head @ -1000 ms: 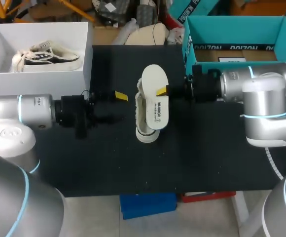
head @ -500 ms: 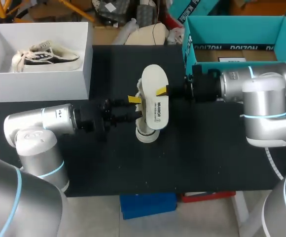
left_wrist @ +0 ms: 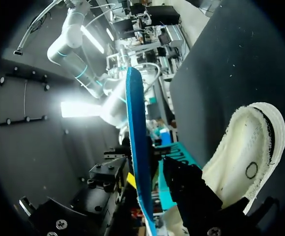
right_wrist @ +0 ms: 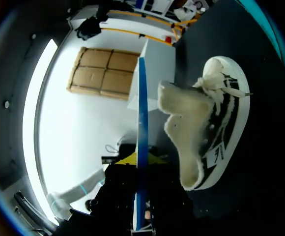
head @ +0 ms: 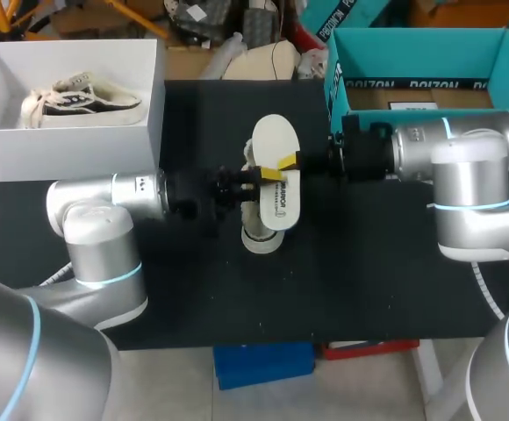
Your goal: Take the shoe out of the shoebox, open the shoe tongue, remove and reinsert the insole, then place the shoe into the shoebox
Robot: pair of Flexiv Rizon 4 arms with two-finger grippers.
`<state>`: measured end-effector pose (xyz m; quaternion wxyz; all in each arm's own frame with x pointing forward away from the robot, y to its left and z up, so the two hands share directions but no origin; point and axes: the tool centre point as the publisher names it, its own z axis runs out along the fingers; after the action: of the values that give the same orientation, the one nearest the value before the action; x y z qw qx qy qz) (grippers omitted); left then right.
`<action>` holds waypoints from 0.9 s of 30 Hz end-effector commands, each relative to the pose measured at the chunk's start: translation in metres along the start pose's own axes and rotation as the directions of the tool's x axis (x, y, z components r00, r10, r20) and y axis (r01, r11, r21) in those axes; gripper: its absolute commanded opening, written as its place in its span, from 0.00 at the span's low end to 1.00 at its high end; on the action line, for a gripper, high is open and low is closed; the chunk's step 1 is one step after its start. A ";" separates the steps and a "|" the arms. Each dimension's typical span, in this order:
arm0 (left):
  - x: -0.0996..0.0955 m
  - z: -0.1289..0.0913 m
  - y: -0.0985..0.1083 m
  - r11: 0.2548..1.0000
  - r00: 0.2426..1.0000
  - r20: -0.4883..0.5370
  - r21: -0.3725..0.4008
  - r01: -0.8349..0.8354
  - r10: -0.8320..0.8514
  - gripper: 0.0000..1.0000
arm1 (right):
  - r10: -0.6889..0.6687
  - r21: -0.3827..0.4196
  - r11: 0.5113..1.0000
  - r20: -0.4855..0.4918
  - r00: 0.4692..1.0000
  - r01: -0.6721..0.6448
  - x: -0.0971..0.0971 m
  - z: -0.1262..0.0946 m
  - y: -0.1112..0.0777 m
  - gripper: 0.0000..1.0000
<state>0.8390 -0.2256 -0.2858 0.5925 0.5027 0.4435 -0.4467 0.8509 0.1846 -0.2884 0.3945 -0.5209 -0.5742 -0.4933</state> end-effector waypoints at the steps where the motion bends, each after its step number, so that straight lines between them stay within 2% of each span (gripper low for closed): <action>1: 0.002 0.006 0.004 1.000 1.000 -0.002 0.005 -0.005 0.005 0.41 | 0.001 0.000 1.000 0.003 1.000 -0.001 0.000 0.000 0.000 0.00; 3: 0.002 0.007 0.005 1.000 1.000 0.002 0.009 -0.006 0.006 0.25 | 0.001 0.000 1.000 0.003 1.000 -0.001 0.000 0.000 0.000 0.00; 5: 0.002 0.008 0.005 1.000 1.000 0.000 0.013 -0.007 0.007 0.00 | 0.001 0.000 1.000 0.003 1.000 -0.001 0.000 0.000 0.000 0.00; 7: 0.002 0.009 0.005 1.000 1.000 0.002 0.019 -0.006 0.006 0.00 | 0.001 0.000 1.000 0.003 1.000 -0.001 0.000 0.000 0.000 0.00; 8: 0.002 0.009 0.005 1.000 1.000 0.003 0.023 -0.005 0.005 0.00 | 0.012 -0.019 1.000 0.010 1.000 -0.012 0.000 -0.002 0.000 0.21; 9: 0.001 0.009 0.004 1.000 1.000 0.003 0.023 -0.003 0.003 0.00 | 0.008 -0.028 1.000 0.015 1.000 -0.008 0.001 -0.004 0.001 0.96; 10: -0.001 0.008 0.003 1.000 1.000 -0.001 0.023 0.000 0.000 0.00 | 0.003 -0.048 0.999 0.039 0.999 -0.001 0.003 -0.007 0.001 1.00; 12: -0.005 0.004 0.000 0.999 1.000 -0.022 0.032 0.004 -0.004 0.00 | -0.004 -0.066 0.998 0.112 0.994 0.012 0.005 -0.013 0.001 1.00; 16: -0.011 -0.008 -0.008 0.999 0.990 -0.133 0.021 0.038 -0.035 0.00 | -0.053 -0.100 0.992 0.249 0.967 0.080 0.003 -0.031 -0.003 1.00; 18: -0.015 -0.016 -0.014 0.997 0.985 -0.157 0.024 0.070 -0.066 0.00 | -0.125 -0.109 0.980 0.326 0.937 0.168 0.005 -0.039 -0.007 1.00; 20: -0.020 -0.025 -0.021 0.996 0.970 -0.225 0.010 0.093 -0.089 0.00 | -0.168 -0.072 0.974 0.418 0.893 0.217 0.005 -0.045 -0.012 1.00; 23: -0.026 -0.037 -0.032 0.983 0.942 -0.282 -0.018 0.183 -0.181 0.00 | -0.214 -0.039 0.963 0.495 0.842 0.268 0.003 -0.053 -0.022 1.00; 27: -0.036 -0.054 -0.049 0.974 0.918 -0.337 0.011 0.225 -0.208 0.00 | -0.248 -0.017 0.949 0.577 0.778 0.314 0.001 -0.064 -0.040 1.00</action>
<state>0.8019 -0.1985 -0.2793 0.4825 0.5038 0.5470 -0.4628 0.8262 0.1342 -0.2897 0.1894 -0.5463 -0.6761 -0.4567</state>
